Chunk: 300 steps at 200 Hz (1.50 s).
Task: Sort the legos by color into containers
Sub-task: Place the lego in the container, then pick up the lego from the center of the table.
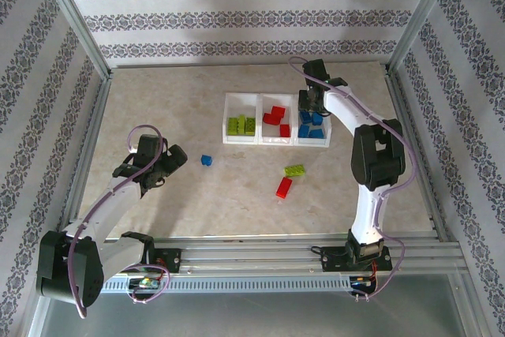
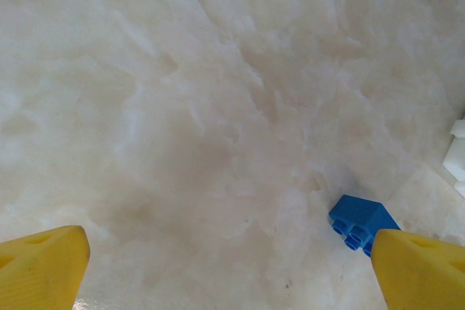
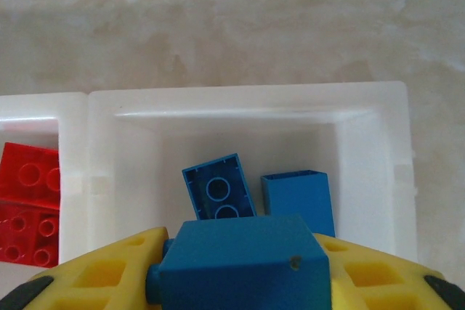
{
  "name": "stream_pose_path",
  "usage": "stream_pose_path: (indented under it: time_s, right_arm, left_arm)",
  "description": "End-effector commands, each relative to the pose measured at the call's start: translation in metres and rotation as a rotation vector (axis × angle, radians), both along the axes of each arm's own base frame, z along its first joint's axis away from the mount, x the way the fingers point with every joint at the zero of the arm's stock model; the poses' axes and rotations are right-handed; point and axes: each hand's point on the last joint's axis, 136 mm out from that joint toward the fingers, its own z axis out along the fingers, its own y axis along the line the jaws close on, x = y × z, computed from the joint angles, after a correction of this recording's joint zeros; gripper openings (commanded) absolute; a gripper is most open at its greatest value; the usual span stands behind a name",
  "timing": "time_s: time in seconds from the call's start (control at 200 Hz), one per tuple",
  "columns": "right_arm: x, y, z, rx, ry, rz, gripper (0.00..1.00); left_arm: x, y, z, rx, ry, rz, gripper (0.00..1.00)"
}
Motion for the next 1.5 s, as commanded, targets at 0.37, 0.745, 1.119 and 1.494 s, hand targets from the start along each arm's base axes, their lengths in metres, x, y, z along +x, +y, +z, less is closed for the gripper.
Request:
stream_pose_path:
  time_s: [0.37, 0.745, 1.119, 1.494]
  right_arm:
    - [0.011, -0.006, 0.004, -0.010, -0.017, -0.020, 0.58]
    - [-0.003, -0.012, 0.034, -0.005, -0.069, -0.032, 0.67]
    - [-0.057, -0.024, 0.067, 0.038, -0.146, -0.081, 0.95]
    - [-0.113, -0.033, 0.085, 0.110, -0.201, -0.138, 0.98]
  left_arm:
    - [0.012, -0.014, 0.013, -0.023, -0.036, -0.093, 1.00]
    - [0.027, -0.055, 0.016, 0.004, -0.016, -0.270, 1.00]
    - [0.036, -0.104, -0.008, 0.096, 0.172, -0.556, 1.00]
    - [0.046, -0.114, -0.029, 0.127, 0.259, -0.626, 0.93]
